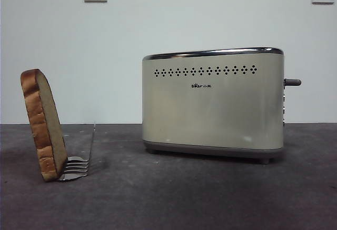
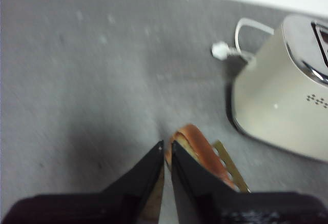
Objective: Pick up a slice of bread from the rack,put the bread on the toaster,press the button
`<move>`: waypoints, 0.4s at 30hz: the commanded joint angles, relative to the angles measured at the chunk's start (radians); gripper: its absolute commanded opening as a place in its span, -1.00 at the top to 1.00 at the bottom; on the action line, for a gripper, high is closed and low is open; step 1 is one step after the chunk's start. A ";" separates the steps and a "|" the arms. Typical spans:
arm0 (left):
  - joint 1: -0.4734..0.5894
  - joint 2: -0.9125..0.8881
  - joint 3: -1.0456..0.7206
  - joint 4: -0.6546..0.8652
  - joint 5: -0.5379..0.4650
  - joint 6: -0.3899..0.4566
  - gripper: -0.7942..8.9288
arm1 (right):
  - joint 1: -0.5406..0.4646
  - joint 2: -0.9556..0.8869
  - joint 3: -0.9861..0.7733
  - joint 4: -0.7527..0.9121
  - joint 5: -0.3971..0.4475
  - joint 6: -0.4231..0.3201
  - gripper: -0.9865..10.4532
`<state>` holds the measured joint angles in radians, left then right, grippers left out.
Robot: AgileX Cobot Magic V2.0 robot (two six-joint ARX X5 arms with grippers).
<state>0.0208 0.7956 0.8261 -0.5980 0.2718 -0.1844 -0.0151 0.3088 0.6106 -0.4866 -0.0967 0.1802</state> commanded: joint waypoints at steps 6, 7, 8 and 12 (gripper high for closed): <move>0.000 0.236 0.251 -0.259 0.098 -0.086 0.78 | 0.002 0.177 0.182 -0.261 -0.002 0.010 0.83; -0.001 0.268 0.277 -0.282 0.109 -0.090 0.78 | 0.002 0.196 0.200 -0.286 -0.001 0.010 0.83; -0.002 0.290 0.294 -0.298 0.111 -0.101 0.78 | 0.002 0.210 0.210 -0.295 -0.001 0.010 0.83; -0.010 0.375 0.339 -0.332 0.129 -0.130 0.78 | 0.002 0.272 0.241 -0.299 -0.020 -0.005 0.83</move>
<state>0.0154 1.1622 1.1641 -0.9264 0.3946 -0.2962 -0.0151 0.5732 0.8471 -0.7914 -0.1108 0.1787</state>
